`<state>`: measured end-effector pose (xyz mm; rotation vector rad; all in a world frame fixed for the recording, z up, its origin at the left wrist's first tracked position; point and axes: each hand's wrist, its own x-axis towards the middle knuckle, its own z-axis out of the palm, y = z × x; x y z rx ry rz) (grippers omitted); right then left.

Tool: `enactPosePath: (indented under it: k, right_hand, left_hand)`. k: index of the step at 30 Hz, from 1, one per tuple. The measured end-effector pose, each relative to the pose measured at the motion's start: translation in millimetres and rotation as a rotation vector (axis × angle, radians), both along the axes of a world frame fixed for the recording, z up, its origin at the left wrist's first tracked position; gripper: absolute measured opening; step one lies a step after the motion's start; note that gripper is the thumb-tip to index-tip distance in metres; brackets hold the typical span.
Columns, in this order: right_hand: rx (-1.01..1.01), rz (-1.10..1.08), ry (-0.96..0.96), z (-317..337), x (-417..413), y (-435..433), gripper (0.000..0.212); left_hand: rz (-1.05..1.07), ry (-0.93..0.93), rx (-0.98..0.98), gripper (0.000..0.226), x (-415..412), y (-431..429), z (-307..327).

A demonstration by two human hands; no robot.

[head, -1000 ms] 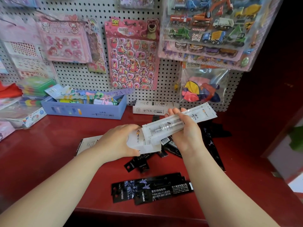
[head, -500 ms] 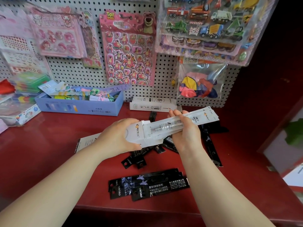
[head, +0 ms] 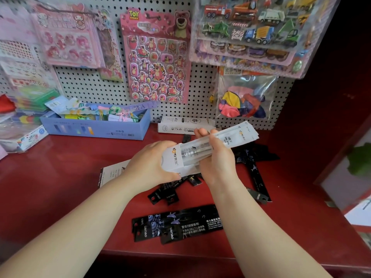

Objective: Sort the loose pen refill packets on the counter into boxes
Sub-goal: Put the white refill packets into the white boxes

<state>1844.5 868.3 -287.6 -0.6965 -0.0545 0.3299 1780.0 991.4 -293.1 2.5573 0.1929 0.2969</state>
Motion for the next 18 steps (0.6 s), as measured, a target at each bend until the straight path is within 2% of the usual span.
enactPosePath:
  k: [3, 6, 8, 9, 12, 15, 18]
  right_hand:
    - [-0.337, 0.020, -0.099, -11, 3, -4, 0.010]
    - [-0.558, 0.073, -0.141, -21, 3, -10, 0.019]
    - [-0.615, 0.129, -0.172, -22, -1, -11, 0.018]
    - [-0.628, 0.145, -0.177, -22, -2, -13, 0.024]
    - [-0.614, 0.004, -0.121, -22, 3, -23, 0.039]
    - [-0.618, -0.185, -0.133, -18, 8, -38, 0.026]
    - [-0.598, -0.228, -0.184, -18, 9, -43, 0.020]
  left_hand:
    - [0.025, -0.021, -0.017, 0.076, -2, 1, 0]
    - [0.036, -0.013, -0.013, 0.077, -3, 3, 0]
    - [0.036, -0.001, -0.008, 0.078, -3, 2, -1]
    - [0.036, 0.002, -0.007, 0.078, -2, 2, -1]
    - [0.033, 0.013, 0.002, 0.078, -1, 2, -1]
    - [0.019, 0.031, 0.011, 0.078, 0, 2, -2]
    - [0.022, 0.018, 0.015, 0.077, -1, 2, -3]
